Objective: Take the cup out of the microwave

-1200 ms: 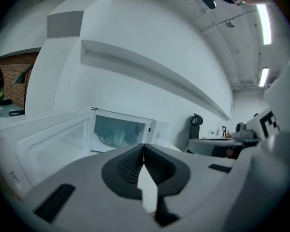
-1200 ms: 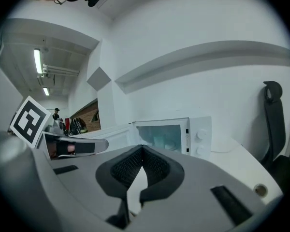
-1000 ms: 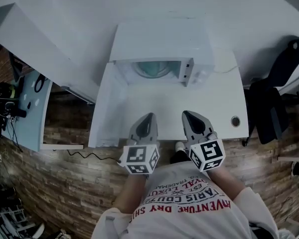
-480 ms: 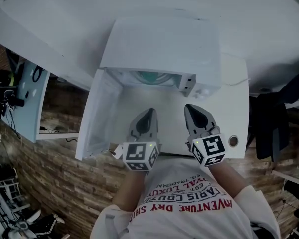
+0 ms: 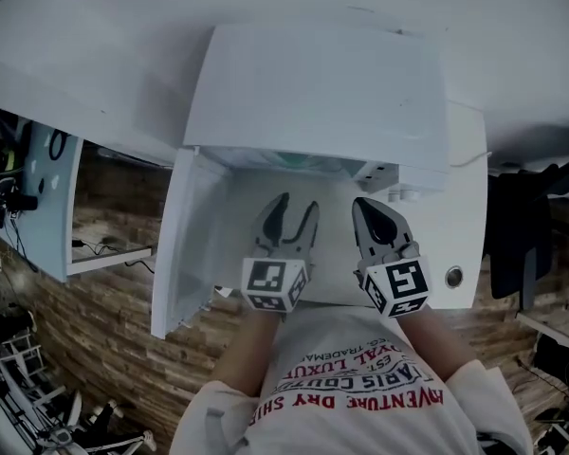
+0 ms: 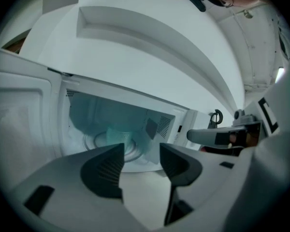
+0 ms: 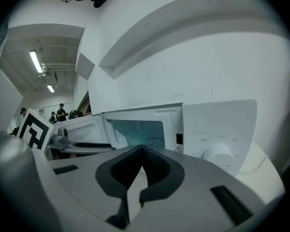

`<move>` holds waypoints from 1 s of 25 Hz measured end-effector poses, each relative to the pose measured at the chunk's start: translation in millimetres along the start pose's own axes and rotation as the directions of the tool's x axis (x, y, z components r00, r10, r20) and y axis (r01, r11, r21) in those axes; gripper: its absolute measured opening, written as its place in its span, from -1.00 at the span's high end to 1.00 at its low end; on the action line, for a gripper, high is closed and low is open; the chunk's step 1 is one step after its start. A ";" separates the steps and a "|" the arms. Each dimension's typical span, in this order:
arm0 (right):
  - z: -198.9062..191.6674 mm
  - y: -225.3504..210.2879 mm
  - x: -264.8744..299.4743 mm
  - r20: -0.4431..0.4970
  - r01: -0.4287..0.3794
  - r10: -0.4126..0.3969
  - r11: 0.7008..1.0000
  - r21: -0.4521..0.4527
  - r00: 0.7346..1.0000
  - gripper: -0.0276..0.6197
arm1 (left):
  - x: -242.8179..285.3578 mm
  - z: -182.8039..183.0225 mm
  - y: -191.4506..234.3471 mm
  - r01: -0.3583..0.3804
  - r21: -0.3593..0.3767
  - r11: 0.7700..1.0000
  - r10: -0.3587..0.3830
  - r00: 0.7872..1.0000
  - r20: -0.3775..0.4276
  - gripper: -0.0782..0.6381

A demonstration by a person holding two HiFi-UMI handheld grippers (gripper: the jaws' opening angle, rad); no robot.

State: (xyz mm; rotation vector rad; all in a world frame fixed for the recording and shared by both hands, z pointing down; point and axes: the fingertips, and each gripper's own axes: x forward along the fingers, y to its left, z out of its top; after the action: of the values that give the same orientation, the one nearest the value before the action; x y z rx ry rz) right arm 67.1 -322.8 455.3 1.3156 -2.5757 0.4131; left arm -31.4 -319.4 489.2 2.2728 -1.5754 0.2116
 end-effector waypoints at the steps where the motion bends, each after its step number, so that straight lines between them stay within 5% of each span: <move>1: -2.3 0.0 4.1 -0.009 0.004 -0.004 1.000 0.000 1.000 0.90 | 7.8 -1.7 5.0 0.005 0.003 1.000 -0.005 1.000 -0.003 0.13; 10: -9.6 -3.6 24.8 -0.059 0.071 -0.071 0.997 -0.007 0.996 0.90 | 68.6 -3.2 47.4 -0.014 0.133 0.991 0.011 1.000 0.020 -0.31; 25: -19.3 -4.5 50.6 -0.099 0.101 -0.101 0.995 -0.005 0.990 0.90 | 124.5 -2.7 56.4 0.054 0.244 0.968 -0.048 0.998 -0.031 -0.35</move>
State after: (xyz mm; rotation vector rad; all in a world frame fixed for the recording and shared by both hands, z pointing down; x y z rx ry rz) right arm 43.0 -356.8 490.1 1.3826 -2.4167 0.4474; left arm -38.1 -444.5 544.1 2.4814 -1.5497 0.4415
